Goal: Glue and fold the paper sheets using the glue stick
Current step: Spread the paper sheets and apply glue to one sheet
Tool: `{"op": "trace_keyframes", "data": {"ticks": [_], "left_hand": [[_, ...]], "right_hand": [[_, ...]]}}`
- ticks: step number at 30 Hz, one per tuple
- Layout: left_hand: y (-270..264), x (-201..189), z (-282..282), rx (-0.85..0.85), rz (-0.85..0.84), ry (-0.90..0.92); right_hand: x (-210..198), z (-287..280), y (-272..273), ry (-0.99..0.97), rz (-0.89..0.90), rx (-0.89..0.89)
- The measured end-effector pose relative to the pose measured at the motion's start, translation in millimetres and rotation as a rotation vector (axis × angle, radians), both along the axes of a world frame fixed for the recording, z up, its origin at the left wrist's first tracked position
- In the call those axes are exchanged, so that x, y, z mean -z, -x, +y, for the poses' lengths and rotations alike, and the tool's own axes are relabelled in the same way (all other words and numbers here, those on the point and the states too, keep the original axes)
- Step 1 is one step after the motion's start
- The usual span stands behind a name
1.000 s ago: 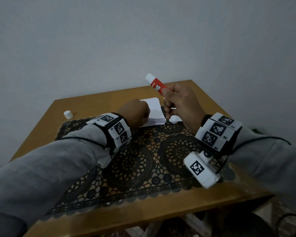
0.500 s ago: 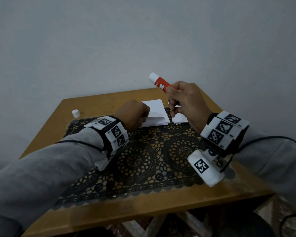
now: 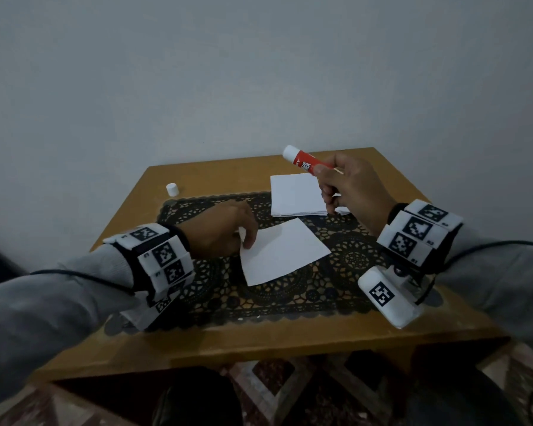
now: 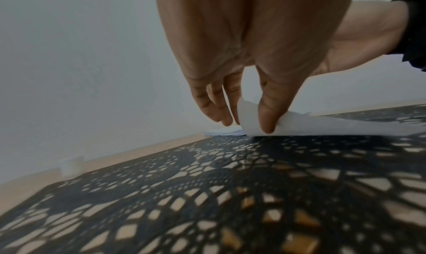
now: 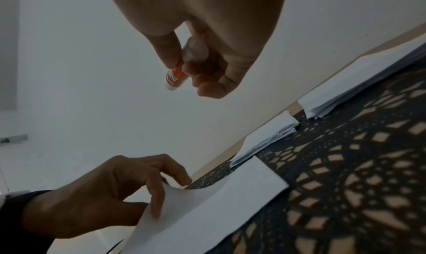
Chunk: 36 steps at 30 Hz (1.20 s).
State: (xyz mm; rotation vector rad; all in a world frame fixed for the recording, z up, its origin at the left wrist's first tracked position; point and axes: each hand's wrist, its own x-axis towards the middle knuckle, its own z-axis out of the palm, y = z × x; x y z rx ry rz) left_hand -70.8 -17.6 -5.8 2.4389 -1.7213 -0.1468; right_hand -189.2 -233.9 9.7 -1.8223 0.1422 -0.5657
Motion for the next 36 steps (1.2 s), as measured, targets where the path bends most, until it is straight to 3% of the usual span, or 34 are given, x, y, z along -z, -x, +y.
{"op": "trace_keyframes", "data": {"ticks": [11,15,19,22,26,36], "left_hand": [[-12.1,2.3,16.2,0.005,0.014,-0.100],[-6.8,2.6,22.3,0.006,-0.056,-0.185],[16.0,-0.8,31.4,0.062,-0.213,-0.098],[43.4,5.3,29.7,0.146,-0.156,-0.178],[62.7,17.3,25.6,0.088,-0.104,-0.410],[67.4,12.9,23.5,0.077,-0.070,-0.374]], "right_hand": [[4.7,11.5,-18.4,0.039,0.097,-0.055],[10.8,7.9,-27.0,0.076,0.190,-0.052],[6.7,12.0,-33.1,0.158,0.219,-0.066],[2.6,22.2,-41.9,0.274,0.228,-0.083],[6.3,47.9,-56.5,0.430,0.265,-0.139],[15.1,84.4,-70.6,0.648,0.319,-0.210]]}}
